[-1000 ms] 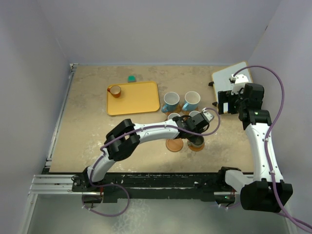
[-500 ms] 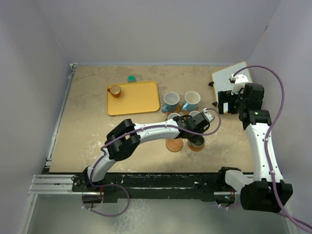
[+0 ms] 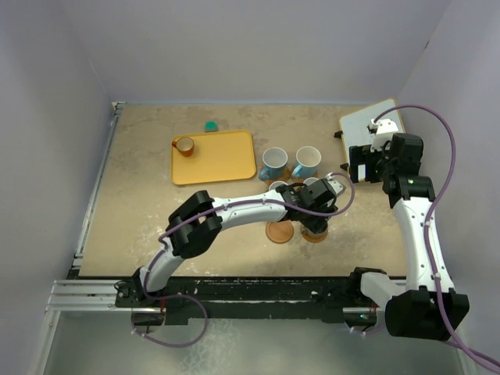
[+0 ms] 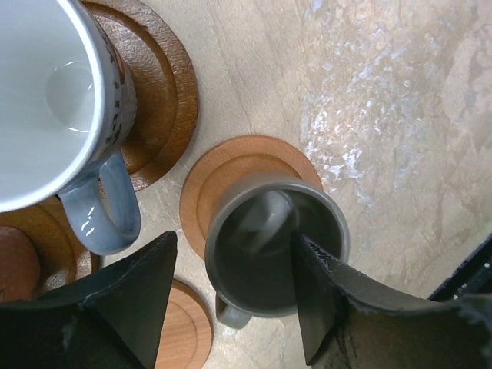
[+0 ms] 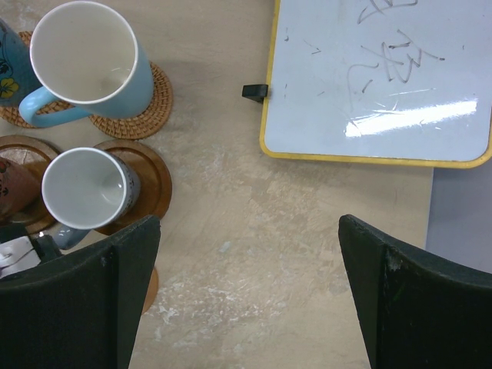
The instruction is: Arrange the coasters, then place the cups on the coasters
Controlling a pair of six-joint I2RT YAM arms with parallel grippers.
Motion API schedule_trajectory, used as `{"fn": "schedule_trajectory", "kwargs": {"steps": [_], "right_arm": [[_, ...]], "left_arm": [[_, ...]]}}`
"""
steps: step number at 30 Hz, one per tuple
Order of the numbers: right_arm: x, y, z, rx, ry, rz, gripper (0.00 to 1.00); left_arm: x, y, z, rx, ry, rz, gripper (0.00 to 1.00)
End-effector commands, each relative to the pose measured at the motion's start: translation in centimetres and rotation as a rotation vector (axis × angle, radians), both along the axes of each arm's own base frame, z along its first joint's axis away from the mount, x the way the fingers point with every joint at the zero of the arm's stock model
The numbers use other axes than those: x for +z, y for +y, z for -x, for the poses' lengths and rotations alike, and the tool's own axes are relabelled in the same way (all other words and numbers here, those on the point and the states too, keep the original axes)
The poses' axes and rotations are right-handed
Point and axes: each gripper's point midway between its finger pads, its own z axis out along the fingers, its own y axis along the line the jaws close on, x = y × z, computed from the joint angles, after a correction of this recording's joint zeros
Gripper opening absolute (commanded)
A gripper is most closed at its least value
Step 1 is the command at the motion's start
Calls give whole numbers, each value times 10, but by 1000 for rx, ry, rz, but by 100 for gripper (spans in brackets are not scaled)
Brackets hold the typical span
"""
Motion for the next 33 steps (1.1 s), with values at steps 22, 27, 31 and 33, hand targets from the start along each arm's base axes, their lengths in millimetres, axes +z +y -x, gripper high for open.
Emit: {"fn": "schedule_trajectory", "kwargs": {"steps": [22,27,31,33], "right_arm": [[15,-3,0,-19,-54,-3,100],[16,-1,1,-13,-56,-5,100],[15,-1,0,-10,-54,-5,100],[15,-1,0,-9,-53,-6,100]], "left_arm": [[181,43,-44,-149,-324,218,65],[213,78,-67,-120,-444,206,66],[236,113,-93,-55,-502,210,66],[247,132,-105,-17,-532,212,67]]}}
